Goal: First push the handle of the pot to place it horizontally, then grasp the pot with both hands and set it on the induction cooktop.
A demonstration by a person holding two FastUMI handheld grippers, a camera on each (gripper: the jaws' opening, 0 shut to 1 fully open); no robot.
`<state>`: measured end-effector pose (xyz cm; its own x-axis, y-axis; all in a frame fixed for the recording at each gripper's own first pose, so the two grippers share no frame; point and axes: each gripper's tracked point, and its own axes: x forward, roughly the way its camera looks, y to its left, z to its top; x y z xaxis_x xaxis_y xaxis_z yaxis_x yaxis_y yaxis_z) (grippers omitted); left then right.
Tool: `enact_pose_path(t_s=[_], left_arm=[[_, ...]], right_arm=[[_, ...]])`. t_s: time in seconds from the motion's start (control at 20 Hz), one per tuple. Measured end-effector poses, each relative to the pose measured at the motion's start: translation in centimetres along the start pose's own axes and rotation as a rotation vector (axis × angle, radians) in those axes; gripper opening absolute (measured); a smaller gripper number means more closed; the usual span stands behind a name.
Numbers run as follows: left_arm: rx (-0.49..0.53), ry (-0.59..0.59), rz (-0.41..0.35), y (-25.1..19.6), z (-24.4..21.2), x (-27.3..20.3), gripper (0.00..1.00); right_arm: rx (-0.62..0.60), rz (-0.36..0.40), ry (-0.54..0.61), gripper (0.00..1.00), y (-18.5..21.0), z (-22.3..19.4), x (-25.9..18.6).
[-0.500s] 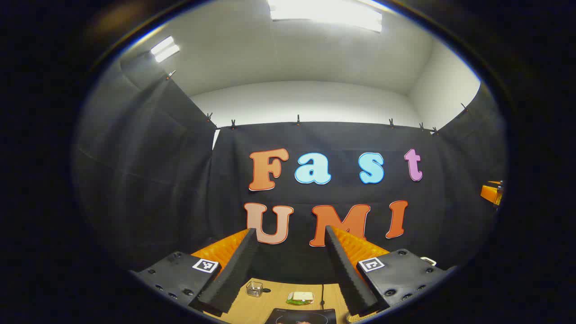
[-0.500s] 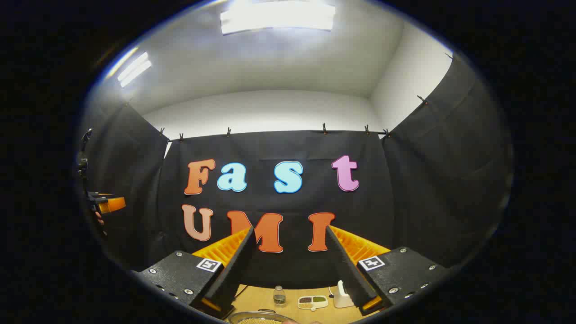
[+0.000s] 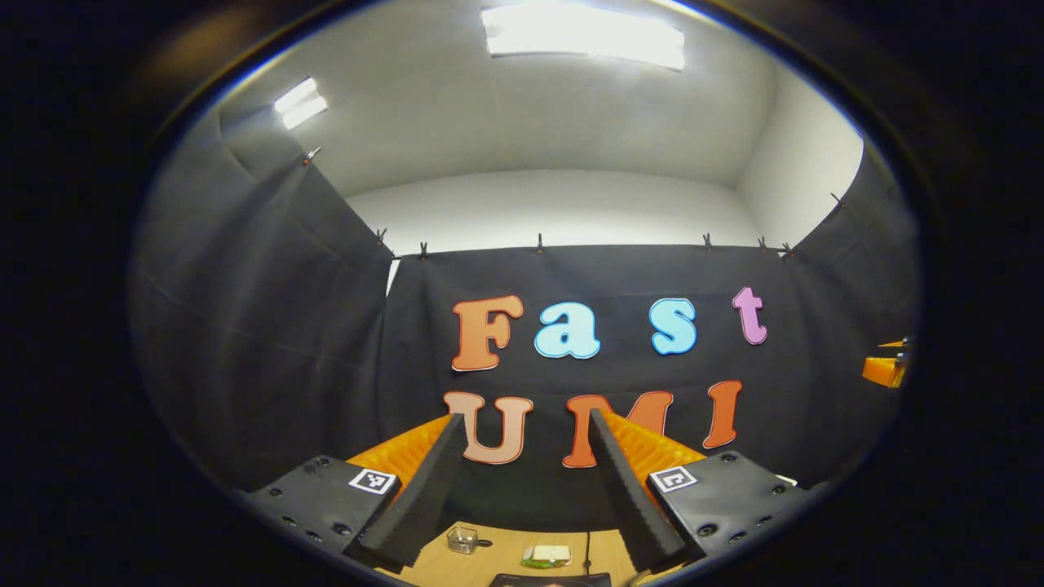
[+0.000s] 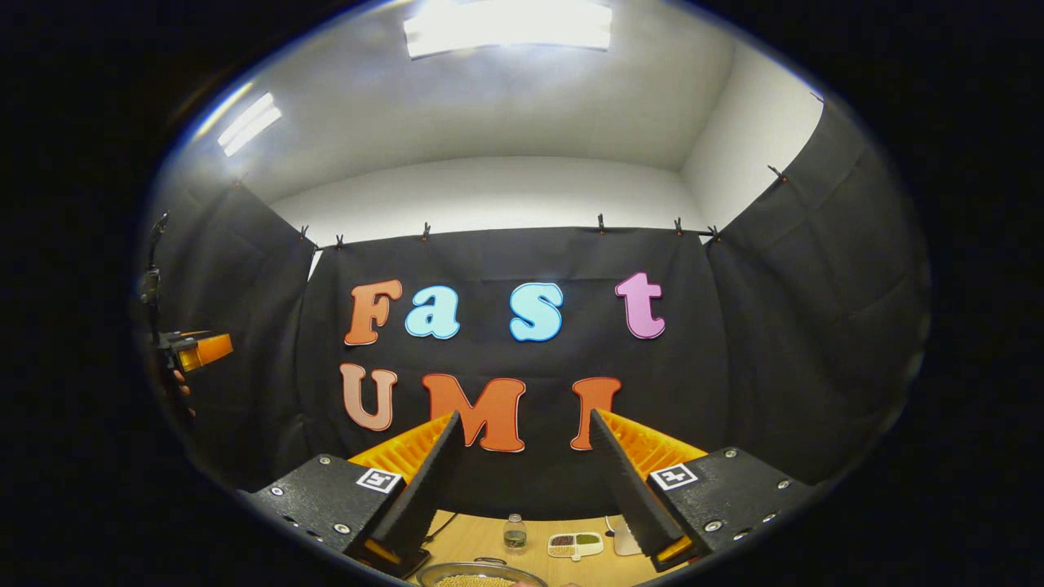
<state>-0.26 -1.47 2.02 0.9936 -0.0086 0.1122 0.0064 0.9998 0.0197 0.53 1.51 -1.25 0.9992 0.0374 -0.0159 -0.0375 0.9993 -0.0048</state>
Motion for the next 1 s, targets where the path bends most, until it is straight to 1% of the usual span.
enact_pose_path(t_s=[0.15, 0.4, 0.45, 0.55, 0.7, 0.75, 0.85, 1.0], left_arm=[[0.009, -0.011, -0.003, -0.4, 0.0, 0.0, 0.98], [0.002, -0.019, -0.005, -0.4, -0.2, -0.1, 0.98], [-0.001, -0.024, -0.006, -0.5, -0.3, -0.2, 0.96], [-0.003, -0.027, -0.004, -0.6, -0.4, 0.0, 0.98], [-0.004, -0.008, -0.026, -1.4, -1.3, -0.6, 0.97], [0.001, -0.006, -0.036, -1.8, -1.4, -0.6, 0.98], [0.022, -0.010, -0.028, -1.9, -1.6, -0.8, 0.97], [0.006, 0.011, -0.054, -3.1, -2.4, -1.3, 0.97]], right_arm=[[0.005, 0.009, -0.016, 0.95, 0.3, 0.6, 0.0], [0.009, 0.026, -0.012, 0.95, 0.6, 0.1, -0.1], [0.007, 0.027, -0.009, 0.95, 0.5, 0.1, -0.1], [0.003, 0.023, -0.001, 0.95, 0.4, -0.4, -0.1], [0.010, 0.019, 0.016, 0.95, 0.1, -1.3, -0.4], [0.019, 0.022, 0.014, 0.95, 0.2, -1.2, -0.6], [0.020, 0.038, 0.017, 0.95, 0.5, -1.6, -1.0], [-0.001, 0.017, 0.025, 0.95, -0.2, -2.7, -1.5]])
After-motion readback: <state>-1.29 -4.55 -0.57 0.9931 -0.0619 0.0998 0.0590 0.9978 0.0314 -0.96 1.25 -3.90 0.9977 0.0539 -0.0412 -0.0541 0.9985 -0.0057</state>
